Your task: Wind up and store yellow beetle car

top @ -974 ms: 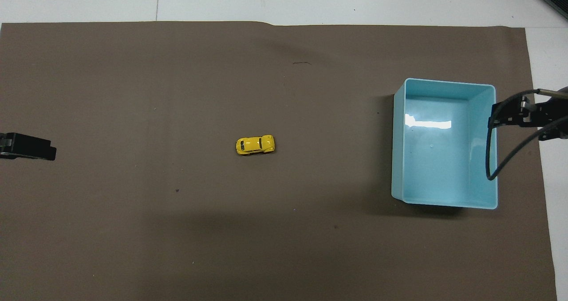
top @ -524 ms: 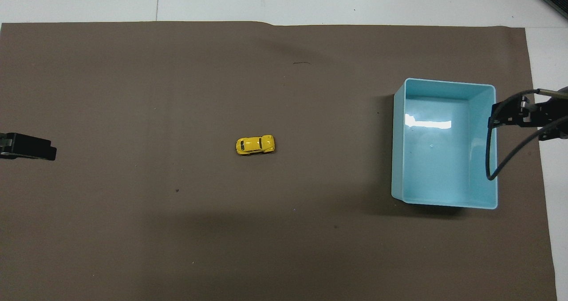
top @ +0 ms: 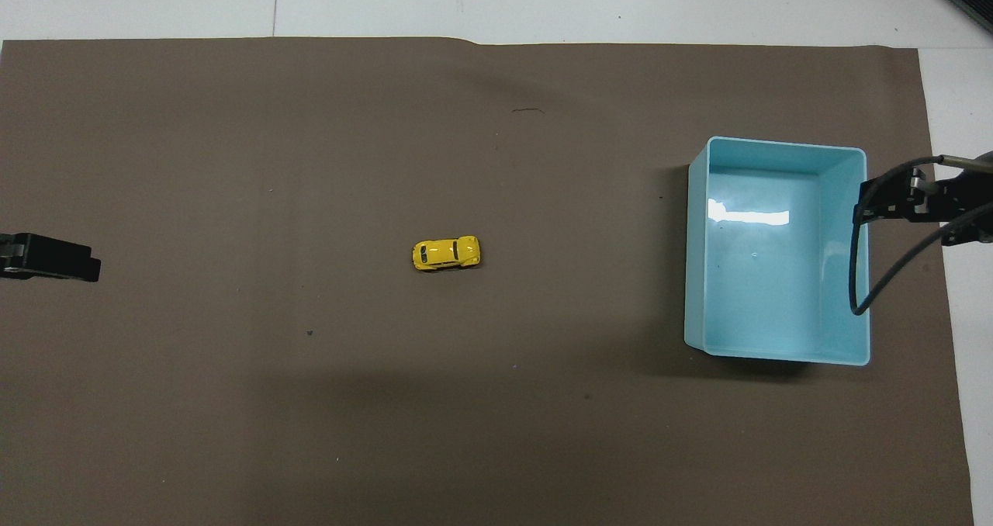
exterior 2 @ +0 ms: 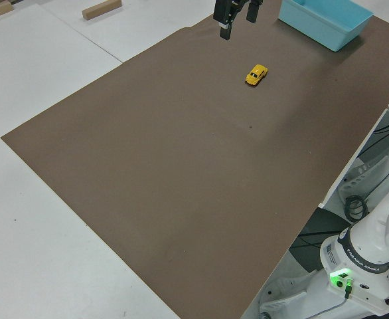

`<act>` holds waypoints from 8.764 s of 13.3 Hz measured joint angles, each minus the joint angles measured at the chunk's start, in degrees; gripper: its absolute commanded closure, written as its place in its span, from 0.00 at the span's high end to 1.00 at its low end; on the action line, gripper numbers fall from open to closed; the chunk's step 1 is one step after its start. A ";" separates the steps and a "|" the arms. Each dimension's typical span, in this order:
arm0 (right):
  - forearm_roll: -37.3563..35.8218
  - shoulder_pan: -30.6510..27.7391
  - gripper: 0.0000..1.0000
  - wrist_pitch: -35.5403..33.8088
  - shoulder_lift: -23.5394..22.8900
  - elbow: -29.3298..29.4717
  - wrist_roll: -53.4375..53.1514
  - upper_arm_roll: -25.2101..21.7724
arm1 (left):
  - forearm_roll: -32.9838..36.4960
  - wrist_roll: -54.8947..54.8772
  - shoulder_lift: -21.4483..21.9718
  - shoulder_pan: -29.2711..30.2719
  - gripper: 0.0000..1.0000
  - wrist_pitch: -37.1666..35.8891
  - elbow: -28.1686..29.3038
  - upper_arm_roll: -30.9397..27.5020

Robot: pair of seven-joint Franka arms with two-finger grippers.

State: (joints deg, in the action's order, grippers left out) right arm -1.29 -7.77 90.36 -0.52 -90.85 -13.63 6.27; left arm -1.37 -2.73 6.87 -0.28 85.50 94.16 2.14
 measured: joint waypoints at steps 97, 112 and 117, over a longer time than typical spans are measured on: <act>0.00 0.06 1.00 -0.04 0.00 -0.10 0.35 0.02 | -4.32 122.42 -24.71 -21.29 1.00 52.45 21.34 0.13; 0.08 0.24 1.00 0.03 0.34 -1.01 -4.64 0.03 | -3.86 122.13 -24.81 -21.24 1.00 41.88 9.20 0.63; 0.12 2.91 1.00 4.13 0.64 -4.07 -22.89 0.10 | -3.83 117.78 -24.59 -21.16 1.00 41.87 6.62 -0.11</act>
State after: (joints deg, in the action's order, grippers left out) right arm -1.17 -4.87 94.49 0.12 -94.92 -36.52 6.37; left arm -5.20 115.05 -17.72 -21.44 127.37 100.78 2.03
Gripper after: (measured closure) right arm 0.000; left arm 0.000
